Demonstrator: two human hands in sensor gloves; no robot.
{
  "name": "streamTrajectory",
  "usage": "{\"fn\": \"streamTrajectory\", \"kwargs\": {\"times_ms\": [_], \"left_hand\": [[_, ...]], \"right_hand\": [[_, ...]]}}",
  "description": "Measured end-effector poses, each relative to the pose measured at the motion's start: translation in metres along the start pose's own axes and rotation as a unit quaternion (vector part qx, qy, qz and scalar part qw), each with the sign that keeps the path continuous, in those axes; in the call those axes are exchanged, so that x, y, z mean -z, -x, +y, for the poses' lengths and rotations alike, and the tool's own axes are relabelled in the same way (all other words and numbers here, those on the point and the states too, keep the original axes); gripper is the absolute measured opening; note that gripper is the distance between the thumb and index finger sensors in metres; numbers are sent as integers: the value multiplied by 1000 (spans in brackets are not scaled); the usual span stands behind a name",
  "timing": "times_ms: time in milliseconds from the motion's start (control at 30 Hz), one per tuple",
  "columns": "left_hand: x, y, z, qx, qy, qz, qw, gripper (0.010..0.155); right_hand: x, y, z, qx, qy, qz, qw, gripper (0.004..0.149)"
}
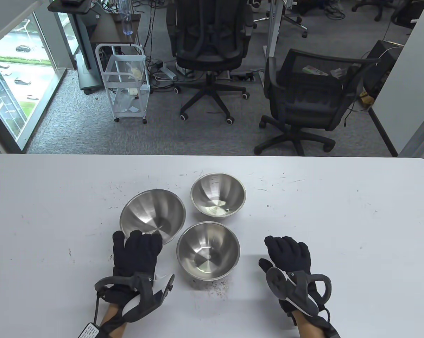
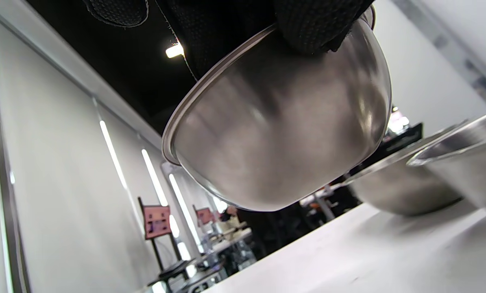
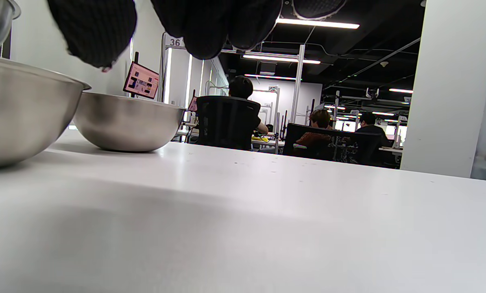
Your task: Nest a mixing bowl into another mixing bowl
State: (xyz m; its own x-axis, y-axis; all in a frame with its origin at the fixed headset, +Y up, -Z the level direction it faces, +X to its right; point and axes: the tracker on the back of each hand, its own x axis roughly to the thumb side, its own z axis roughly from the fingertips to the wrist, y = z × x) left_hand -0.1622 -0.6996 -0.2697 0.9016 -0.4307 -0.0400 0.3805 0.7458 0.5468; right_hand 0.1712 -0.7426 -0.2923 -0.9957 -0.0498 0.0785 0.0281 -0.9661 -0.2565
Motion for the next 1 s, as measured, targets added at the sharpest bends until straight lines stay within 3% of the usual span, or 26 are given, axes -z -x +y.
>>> {"fn": "streamTrajectory", "kwargs": {"times_ms": [467, 1000], "left_hand": [[-12, -59, 29, -27, -46, -79, 995, 42], [-18, -85, 21, -25, -34, -119, 992, 42]], "right_hand": [[0, 2, -1, 4, 3, 2, 1000, 68], [0, 3, -1, 5, 5, 4, 1000, 68]]}}
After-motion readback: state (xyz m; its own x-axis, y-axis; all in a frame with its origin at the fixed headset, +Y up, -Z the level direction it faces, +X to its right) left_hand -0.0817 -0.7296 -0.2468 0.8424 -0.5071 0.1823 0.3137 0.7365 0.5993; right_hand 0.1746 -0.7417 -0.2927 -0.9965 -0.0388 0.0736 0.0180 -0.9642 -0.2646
